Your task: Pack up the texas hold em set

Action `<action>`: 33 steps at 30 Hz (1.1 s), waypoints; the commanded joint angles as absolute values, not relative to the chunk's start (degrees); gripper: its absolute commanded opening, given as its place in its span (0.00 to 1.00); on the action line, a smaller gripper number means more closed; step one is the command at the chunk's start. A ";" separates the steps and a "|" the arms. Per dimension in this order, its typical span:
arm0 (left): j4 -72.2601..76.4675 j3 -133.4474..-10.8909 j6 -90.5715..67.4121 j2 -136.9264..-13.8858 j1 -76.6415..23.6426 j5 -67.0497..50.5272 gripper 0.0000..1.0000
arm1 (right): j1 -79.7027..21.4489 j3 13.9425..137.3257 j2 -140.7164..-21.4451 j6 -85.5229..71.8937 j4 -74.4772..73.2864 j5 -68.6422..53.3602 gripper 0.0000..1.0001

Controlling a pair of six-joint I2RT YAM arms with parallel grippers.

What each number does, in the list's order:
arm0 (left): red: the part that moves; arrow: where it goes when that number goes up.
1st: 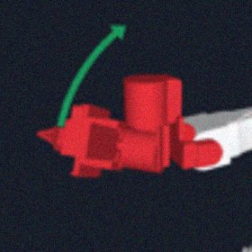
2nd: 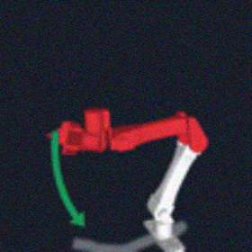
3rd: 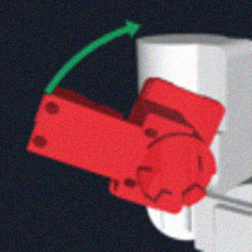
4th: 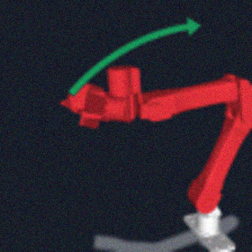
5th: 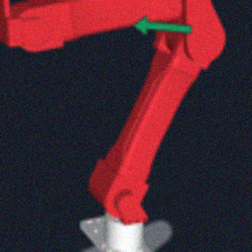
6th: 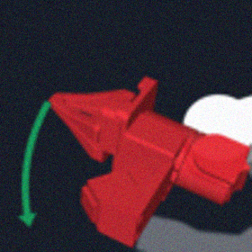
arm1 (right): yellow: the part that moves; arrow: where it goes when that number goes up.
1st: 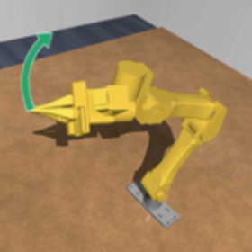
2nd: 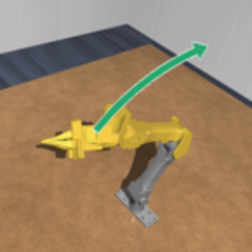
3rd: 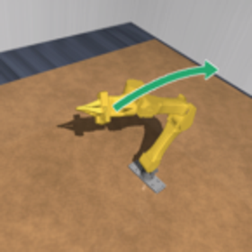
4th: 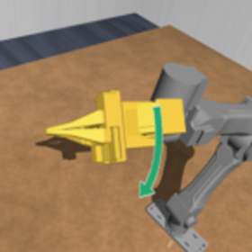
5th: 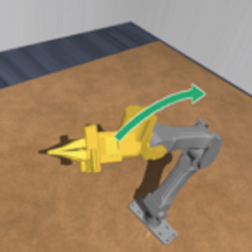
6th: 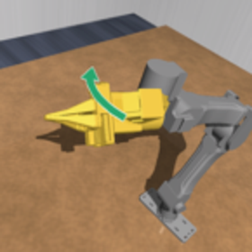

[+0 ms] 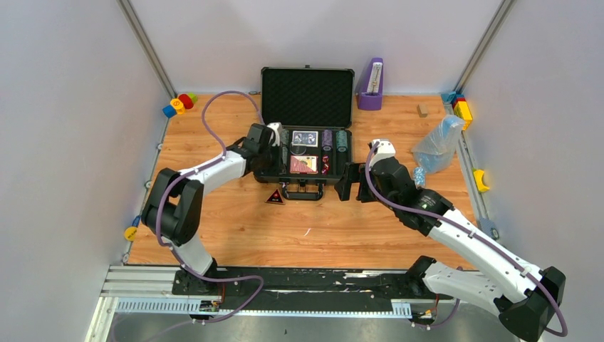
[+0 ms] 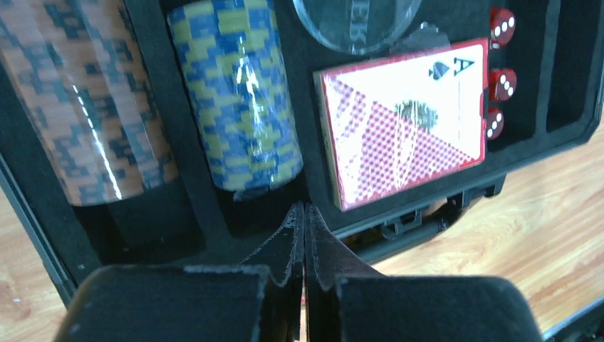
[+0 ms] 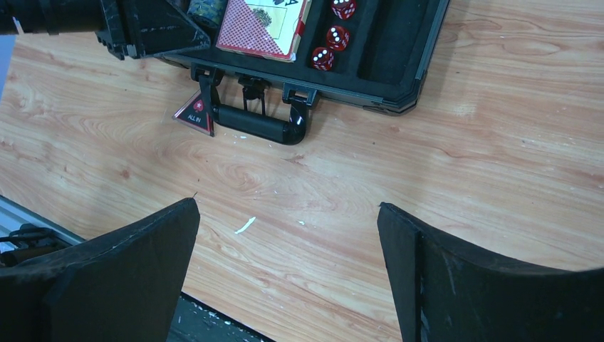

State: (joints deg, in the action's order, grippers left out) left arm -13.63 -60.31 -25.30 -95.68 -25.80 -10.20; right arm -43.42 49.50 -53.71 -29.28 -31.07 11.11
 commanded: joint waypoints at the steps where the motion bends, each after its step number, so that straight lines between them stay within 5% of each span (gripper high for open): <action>1: -13.68 -66.57 -21.82 -98.46 -25.65 -4.81 0.00 | -43.24 50.04 -53.10 -28.94 -30.92 12.80 0.99; 18: -19.36 -74.55 -15.48 -101.77 -22.15 -5.12 0.00 | -43.24 50.54 -53.13 -29.77 -31.31 12.34 0.99; 22: -20.95 -72.59 -14.92 -98.22 -22.27 -7.76 0.09 | -43.24 50.71 -53.33 -29.84 -31.37 11.93 0.99; 26: -24.03 -68.47 -15.05 -90.75 -22.73 -7.02 0.40 | -43.24 50.67 -53.06 -29.76 -31.61 12.12 0.99; 28: -27.05 -66.37 -15.03 -86.34 -23.25 -4.88 0.66 | -43.24 50.48 -52.91 -29.88 -31.70 12.13 1.00; 29: -28.98 -65.57 -15.07 -83.35 -23.36 -3.89 0.90 | -43.24 50.31 -52.77 -29.95 -31.70 11.99 1.00; 33: -30.84 -60.06 -15.86 -75.59 -23.47 1.37 1.00 | -43.24 50.02 -52.58 -30.44 -31.72 11.40 1.00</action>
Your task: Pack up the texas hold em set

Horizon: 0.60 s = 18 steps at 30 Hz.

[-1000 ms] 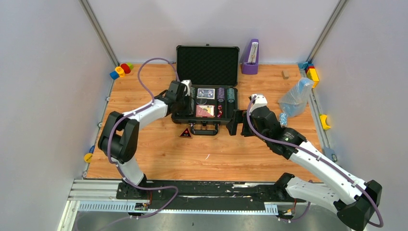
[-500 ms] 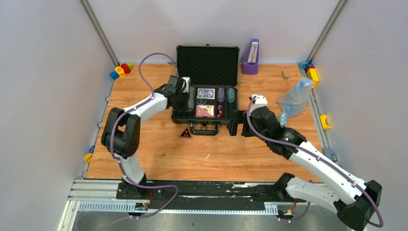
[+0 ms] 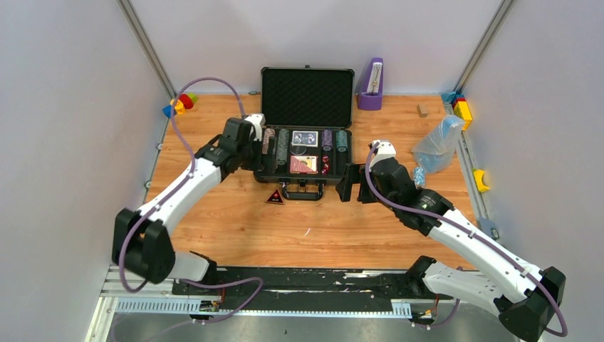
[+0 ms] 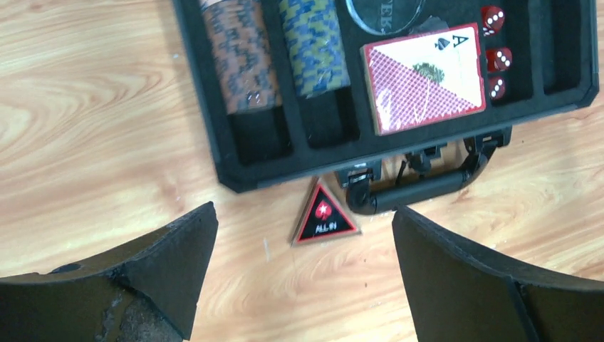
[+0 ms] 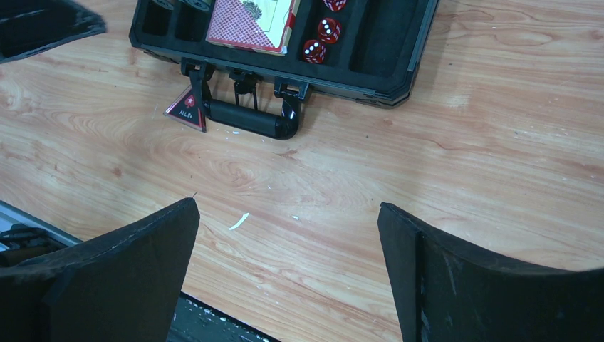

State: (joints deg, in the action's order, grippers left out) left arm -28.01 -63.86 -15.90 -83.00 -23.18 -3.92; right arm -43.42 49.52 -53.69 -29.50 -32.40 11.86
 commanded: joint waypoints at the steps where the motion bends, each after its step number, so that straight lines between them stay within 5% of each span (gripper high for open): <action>1: -29.97 -56.89 -16.41 -74.49 -23.42 2.96 1.00 | -43.24 49.97 -52.52 -30.61 -31.66 11.21 1.00; 8: -25.95 -49.34 -15.37 -70.36 -24.00 -6.45 1.00 | -43.24 49.62 -50.77 -30.90 -31.78 10.72 1.00; 18: -26.01 -49.45 -15.43 -74.40 -33.25 2.39 1.00 | -43.24 49.39 -48.57 -31.00 -33.50 10.91 1.00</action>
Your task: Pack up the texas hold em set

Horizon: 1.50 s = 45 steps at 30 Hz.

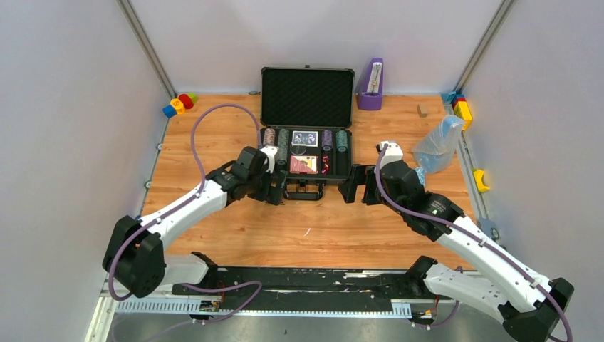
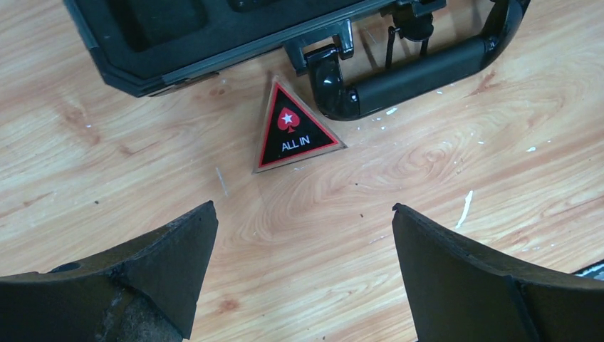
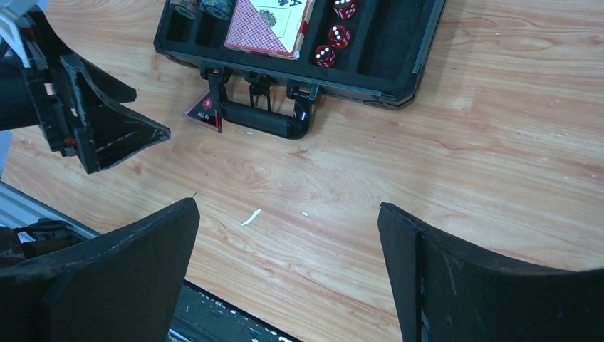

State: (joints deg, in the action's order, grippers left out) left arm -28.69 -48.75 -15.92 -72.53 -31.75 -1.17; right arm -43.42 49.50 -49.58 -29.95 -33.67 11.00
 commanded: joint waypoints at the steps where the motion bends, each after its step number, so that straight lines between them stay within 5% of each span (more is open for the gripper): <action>1: -25.36 -49.51 -15.64 -75.60 -33.46 2.65 1.00 | -43.24 49.39 -48.58 -31.02 -33.49 10.81 1.00; 24: -23.65 -59.24 -16.07 -96.55 -36.52 5.34 0.78 | -43.24 48.86 -47.57 -31.29 -34.27 11.58 1.00; 36: -29.34 -60.05 -14.66 -97.43 -36.69 3.63 0.81 | -43.24 48.25 -47.29 -31.46 -34.44 11.49 1.00; 45: -31.02 -61.78 -14.50 -100.59 -36.66 4.41 0.67 | -43.24 48.08 -46.96 -31.55 -34.47 11.67 1.00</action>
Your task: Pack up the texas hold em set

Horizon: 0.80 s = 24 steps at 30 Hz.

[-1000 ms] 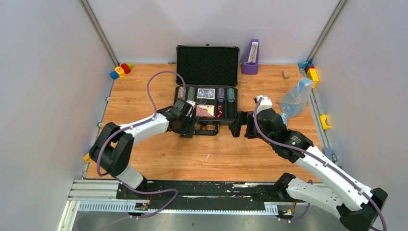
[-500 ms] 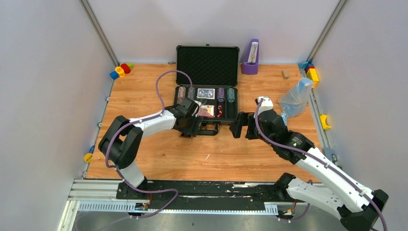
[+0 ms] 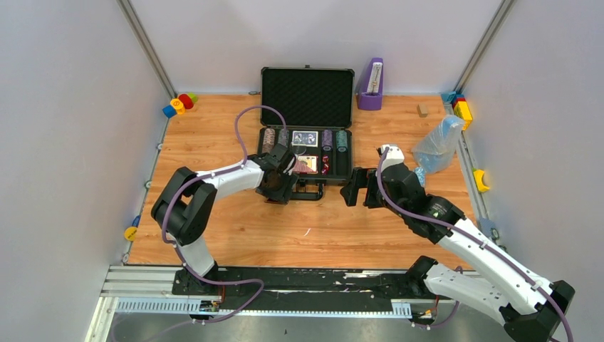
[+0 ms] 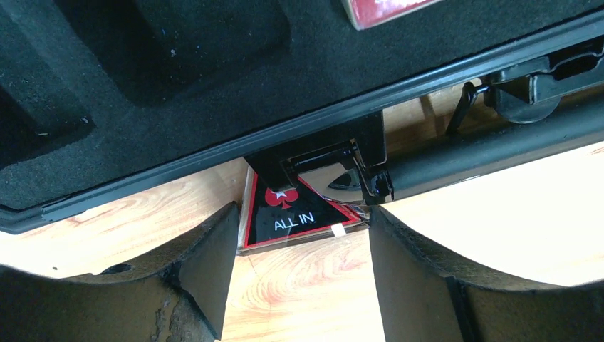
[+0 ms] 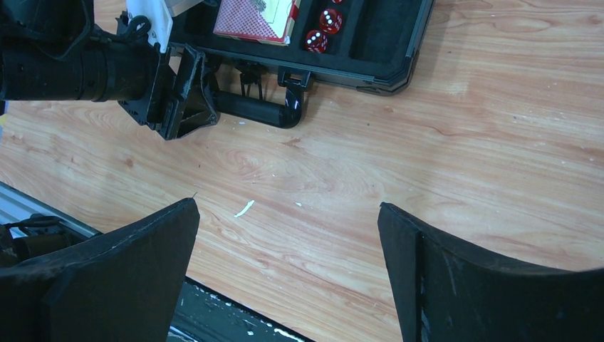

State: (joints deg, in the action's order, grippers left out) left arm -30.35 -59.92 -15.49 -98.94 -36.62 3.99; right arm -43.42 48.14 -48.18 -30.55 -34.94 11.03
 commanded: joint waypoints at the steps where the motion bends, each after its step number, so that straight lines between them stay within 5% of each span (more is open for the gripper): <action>1: -31.11 -62.07 -14.50 -100.75 -36.66 4.53 0.66 | -43.24 48.08 -46.94 -31.55 -34.50 11.65 1.00; 8: -36.56 -63.87 -14.47 -98.64 -36.66 3.61 0.55 | -43.23 48.16 -46.85 -31.46 -34.54 11.78 1.00; 24: -37.91 -72.88 -13.51 -84.75 -36.70 -1.22 0.52 | -43.24 48.17 -47.19 -31.46 -34.46 12.87 1.00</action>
